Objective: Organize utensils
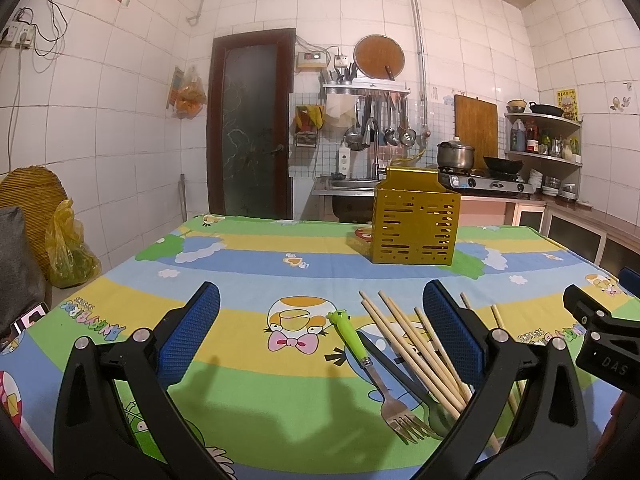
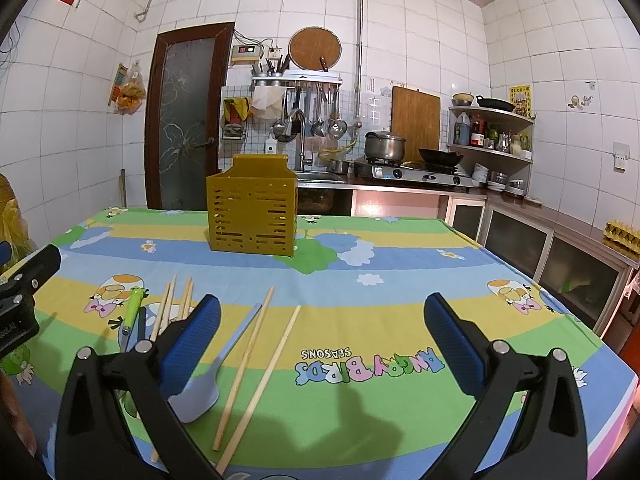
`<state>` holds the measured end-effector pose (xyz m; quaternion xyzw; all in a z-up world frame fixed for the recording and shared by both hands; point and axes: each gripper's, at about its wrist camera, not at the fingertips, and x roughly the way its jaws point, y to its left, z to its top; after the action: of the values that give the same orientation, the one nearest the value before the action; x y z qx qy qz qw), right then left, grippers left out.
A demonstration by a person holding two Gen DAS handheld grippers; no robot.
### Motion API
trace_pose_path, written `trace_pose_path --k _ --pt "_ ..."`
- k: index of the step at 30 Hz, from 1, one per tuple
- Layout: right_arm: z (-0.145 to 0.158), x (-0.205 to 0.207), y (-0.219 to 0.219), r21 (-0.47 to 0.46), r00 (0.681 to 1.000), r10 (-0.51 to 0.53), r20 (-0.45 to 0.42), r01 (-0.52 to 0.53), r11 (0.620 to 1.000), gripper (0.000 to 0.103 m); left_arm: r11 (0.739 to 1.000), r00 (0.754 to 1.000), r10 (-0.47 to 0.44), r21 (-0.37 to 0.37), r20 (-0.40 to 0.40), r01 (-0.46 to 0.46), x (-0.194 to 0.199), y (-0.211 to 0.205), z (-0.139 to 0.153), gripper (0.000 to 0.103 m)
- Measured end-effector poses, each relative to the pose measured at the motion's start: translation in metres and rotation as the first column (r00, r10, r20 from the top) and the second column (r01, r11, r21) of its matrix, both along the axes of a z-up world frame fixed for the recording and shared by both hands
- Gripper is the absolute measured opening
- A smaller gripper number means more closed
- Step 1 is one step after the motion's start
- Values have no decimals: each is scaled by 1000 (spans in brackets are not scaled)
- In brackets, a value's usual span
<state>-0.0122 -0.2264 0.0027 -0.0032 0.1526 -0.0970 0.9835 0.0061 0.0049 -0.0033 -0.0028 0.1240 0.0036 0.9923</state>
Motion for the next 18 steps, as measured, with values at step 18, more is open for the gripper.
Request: trace_pose_path --k 18 --pt "0 44 -13 77 992 9 -129 1 997 99 1000 967 17 -9 -255 -21 59 6 1 98"
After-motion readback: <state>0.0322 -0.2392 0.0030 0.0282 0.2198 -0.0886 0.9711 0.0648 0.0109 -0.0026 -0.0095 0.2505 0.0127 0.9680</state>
